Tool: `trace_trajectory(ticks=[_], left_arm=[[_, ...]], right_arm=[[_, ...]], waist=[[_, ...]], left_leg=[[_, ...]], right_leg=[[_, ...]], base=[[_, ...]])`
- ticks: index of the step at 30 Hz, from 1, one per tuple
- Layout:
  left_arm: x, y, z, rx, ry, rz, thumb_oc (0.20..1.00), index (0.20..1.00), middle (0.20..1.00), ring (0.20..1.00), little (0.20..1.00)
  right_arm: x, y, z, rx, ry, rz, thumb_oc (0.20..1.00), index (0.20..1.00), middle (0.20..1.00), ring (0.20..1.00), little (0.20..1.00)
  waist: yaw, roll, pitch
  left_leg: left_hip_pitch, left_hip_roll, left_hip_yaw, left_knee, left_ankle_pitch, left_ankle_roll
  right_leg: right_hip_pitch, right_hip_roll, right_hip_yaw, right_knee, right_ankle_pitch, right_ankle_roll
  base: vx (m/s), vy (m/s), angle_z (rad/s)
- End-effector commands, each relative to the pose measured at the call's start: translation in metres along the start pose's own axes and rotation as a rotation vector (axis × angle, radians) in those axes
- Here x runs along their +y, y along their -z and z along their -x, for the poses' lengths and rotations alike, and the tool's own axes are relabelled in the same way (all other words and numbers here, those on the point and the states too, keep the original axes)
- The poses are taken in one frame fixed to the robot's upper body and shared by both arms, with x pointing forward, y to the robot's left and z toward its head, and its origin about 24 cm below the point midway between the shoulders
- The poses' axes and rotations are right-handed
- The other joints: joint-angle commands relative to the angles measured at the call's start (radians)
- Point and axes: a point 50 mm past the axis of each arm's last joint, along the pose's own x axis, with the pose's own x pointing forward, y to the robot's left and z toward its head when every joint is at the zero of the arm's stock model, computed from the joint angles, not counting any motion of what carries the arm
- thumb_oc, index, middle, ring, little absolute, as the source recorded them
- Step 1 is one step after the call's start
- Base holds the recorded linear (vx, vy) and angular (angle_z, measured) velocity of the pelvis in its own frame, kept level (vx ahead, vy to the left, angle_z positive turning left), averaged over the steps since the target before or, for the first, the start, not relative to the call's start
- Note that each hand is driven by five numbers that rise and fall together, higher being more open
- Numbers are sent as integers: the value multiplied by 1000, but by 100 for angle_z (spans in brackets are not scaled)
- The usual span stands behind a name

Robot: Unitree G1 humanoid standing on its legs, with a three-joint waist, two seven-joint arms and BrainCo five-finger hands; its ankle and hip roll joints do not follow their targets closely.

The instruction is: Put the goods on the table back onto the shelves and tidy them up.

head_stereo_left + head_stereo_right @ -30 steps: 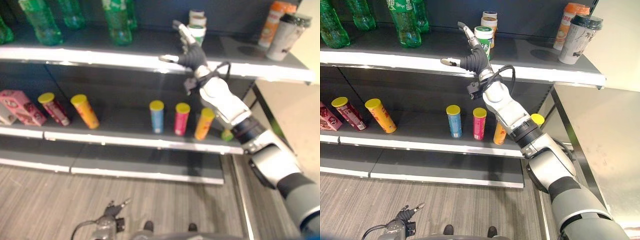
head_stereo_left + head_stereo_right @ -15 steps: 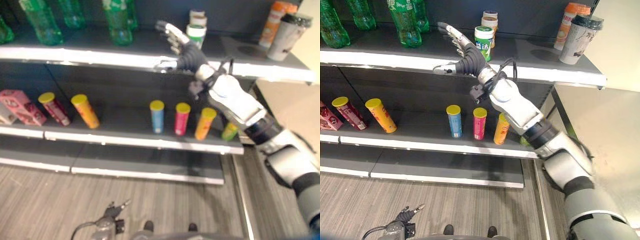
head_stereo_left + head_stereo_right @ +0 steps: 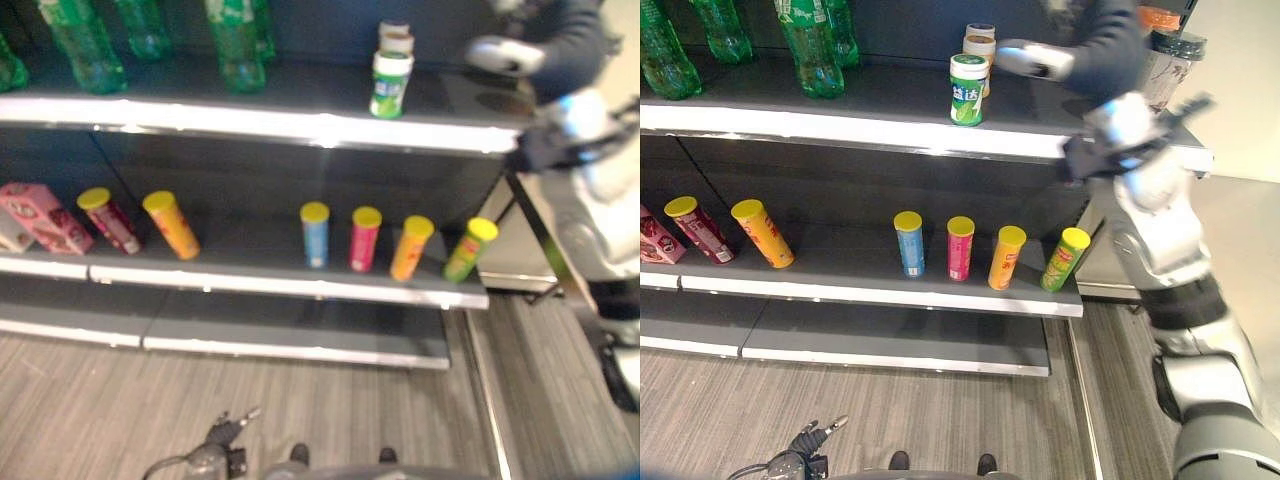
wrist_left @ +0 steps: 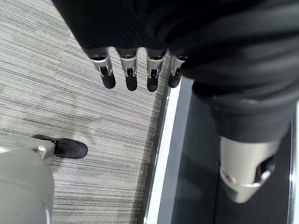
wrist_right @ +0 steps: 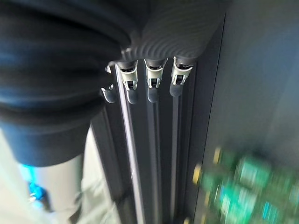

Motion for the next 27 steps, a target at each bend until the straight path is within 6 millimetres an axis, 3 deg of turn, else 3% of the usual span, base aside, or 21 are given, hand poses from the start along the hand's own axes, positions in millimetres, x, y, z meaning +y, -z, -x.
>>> trace_trajectory(ticks=[1, 4, 8, 15, 19, 20, 21, 22, 23, 24, 27], left_arm=[[16, -24, -5, -85, -27, -47, 1000, 1000, 1000, 1000, 1000], [17, -27, -4, -104, -17, -61, 1000, 1000, 1000, 1000, 1000], [12, -36, -4, -143, 9, -90, 1000, 1000, 1000, 1000, 1000], [2, -57, -4, -227, 59, -143, 1000, 1000, 1000, 1000, 1000], [-7, -79, -5, -289, 74, -171, 1000, 1000, 1000, 1000, 1000], [-6, -86, -5, -307, 67, -185, 1000, 1000, 1000, 1000, 1000], [-7, -86, -5, -307, 69, -186, 1000, 1000, 1000, 1000, 1000], [-5, -90, -5, -312, 64, -194, 1000, 1000, 1000, 1000, 1000], [-7, -92, -6, -309, 67, -210, 1000, 1000, 1000, 1000, 1000], [-8, -93, -6, -310, 69, -212, 1000, 1000, 1000, 1000, 1000], [-9, -95, -7, -309, 71, -239, 1000, 1000, 1000, 1000, 1000]], right_arm=[[-11, -21, -1, -113, 50, 37, 1000, 1000, 1000, 1000, 1000], [-27, -22, 21, -86, 114, 87, 1000, 1000, 1000, 1000, 1000], [-31, -27, 31, -64, 94, 147, 1000, 1000, 1000, 1000, 1000], [-38, -42, 30, -81, 59, 286, 1000, 1000, 1000, 1000, 1000], [-57, -52, 26, -81, 129, 489, 1000, 1000, 1000, 1000, 1000], [-62, -55, 25, -64, 139, 555, 1000, 1000, 1000, 1000, 1000], [-62, -55, 25, -64, 140, 557, 1000, 1000, 1000, 1000, 1000], [-70, -60, 23, -62, 159, 631, 1000, 1000, 1000, 1000, 1000], [-83, -65, 25, -28, 188, 722, 1000, 1000, 1000, 1000, 1000], [-83, -65, 26, -28, 189, 724, 1000, 1000, 1000, 1000, 1000], [-103, -63, 35, 64, 229, 803, 1000, 1000, 1000, 1000, 1000]], waist=[[-3, -47, -9], [-22, -49, -11], [-51, -46, -5], [-98, -56, 10], [-130, -80, 33], [-132, -82, 48], [-131, -80, 48], [-122, -72, 61], [-122, -54, 68], [-120, -55, 68], [-123, -47, 64]], left_leg=[[66, 7, 97, 8, -160, -11], [73, 1, 116, 8, -168, -2], [88, -7, 137, 8, -186, 11], [92, -20, 188, 8, -192, 27], [78, -10, 245, 8, -186, 27], [65, 5, 270, 8, -175, 24], [65, 6, 270, 8, -175, 24], [54, 26, 292, 8, -162, 21], [40, 61, 333, 8, -145, 17], [37, 60, 332, 8, -141, 17], [17, 100, 384, 10, -129, 10]], right_leg=[[-16, -122, -22, 23, -36, 106], [-31, -126, 3, 33, -30, 114], [-55, -127, 49, 47, -26, 126], [-113, -114, 120, 54, 14, 140], [-174, -93, 140, 55, 80, 157], [-201, -90, 99, 79, 84, 157], [-204, -89, 99, 83, 83, 157], [-206, -106, 33, 131, 63, 157], [-183, -154, -73, 235, 12, 134], [-187, -155, -73, 237, 13, 133], [-180, -225, -124, 385, -22, 110]], base=[[38, 31, -21], [-25, 61, -17], [-4, 61, -26], [-43, 66, -38], [-119, -8, -47], [-98, -54, -65], [-151, -65, -62], [-154, -9, -59], [-165, -12, -50], [-153, 6, -80], [-105, -35, -65]])
